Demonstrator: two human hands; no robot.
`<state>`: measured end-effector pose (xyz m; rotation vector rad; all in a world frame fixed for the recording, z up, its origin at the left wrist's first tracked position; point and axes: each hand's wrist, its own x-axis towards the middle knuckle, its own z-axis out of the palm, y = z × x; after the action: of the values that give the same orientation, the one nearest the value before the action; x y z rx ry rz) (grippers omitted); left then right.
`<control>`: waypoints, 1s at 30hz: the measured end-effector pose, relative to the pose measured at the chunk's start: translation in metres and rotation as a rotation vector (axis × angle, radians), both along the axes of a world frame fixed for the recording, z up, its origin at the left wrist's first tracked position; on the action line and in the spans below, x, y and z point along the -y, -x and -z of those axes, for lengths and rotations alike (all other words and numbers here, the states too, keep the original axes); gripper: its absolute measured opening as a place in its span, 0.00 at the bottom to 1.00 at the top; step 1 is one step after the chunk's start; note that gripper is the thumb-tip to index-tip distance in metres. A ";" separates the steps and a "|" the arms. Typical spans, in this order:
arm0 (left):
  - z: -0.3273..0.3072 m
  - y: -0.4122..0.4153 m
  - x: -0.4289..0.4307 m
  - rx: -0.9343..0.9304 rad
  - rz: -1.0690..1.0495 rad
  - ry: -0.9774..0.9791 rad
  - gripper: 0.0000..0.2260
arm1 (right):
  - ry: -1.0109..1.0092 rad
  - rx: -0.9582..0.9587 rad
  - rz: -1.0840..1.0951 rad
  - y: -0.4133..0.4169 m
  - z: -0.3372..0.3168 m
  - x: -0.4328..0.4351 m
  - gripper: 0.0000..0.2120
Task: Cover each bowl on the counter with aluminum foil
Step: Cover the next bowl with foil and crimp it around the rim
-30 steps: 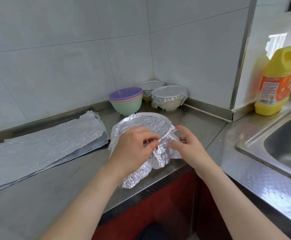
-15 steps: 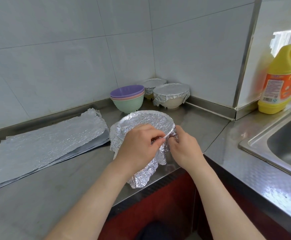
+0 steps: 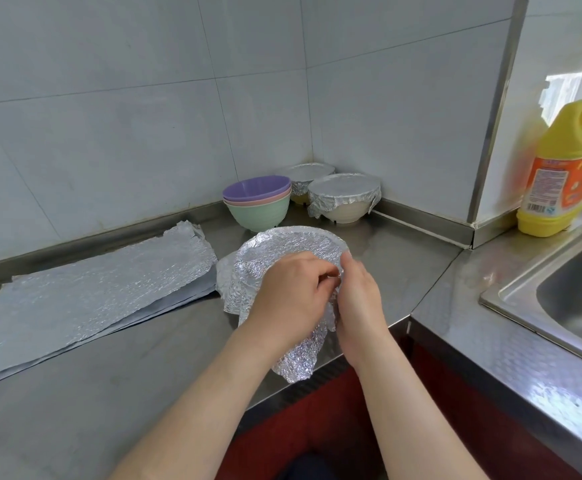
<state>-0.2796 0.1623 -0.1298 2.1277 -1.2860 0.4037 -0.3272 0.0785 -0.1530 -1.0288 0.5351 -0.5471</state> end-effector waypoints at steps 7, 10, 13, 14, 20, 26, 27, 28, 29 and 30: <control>-0.027 -0.039 -0.020 -0.009 -0.185 0.069 0.08 | 0.132 -0.161 0.117 -0.003 -0.011 0.017 0.34; -0.029 -0.077 -0.019 -0.091 -0.308 -0.022 0.11 | 0.114 -0.158 0.140 -0.010 -0.019 0.024 0.34; -0.023 -0.090 -0.013 -0.366 -0.277 -0.115 0.17 | 0.056 -0.174 0.123 -0.024 -0.020 0.020 0.33; -0.021 -0.090 -0.012 -0.422 -0.249 -0.102 0.17 | 0.055 -0.177 0.126 -0.026 -0.019 0.018 0.32; -0.017 -0.088 -0.012 -0.452 -0.239 -0.037 0.12 | 0.094 -0.188 0.234 -0.044 -0.009 0.012 0.21; -0.017 -0.084 -0.013 -0.420 -0.274 -0.065 0.19 | 0.158 -0.227 0.293 -0.049 -0.010 0.009 0.18; -0.017 -0.085 -0.012 -0.412 -0.280 -0.070 0.18 | 0.133 -0.234 0.262 -0.047 -0.012 0.012 0.17; -0.016 -0.085 -0.013 -0.400 -0.289 -0.078 0.15 | 0.108 -0.219 0.218 -0.044 -0.013 0.014 0.15; -0.016 -0.084 -0.013 -0.384 -0.306 -0.086 0.14 | 0.086 -0.192 0.156 -0.040 -0.013 0.015 0.13; -0.015 -0.084 -0.012 -0.367 -0.326 -0.085 0.14 | 0.077 -0.195 0.110 -0.037 -0.013 0.017 0.15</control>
<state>-0.1960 0.1747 -0.1144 2.3528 -0.7650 0.0807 -0.2898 0.0614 -0.1403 -1.1372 0.7507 -0.5712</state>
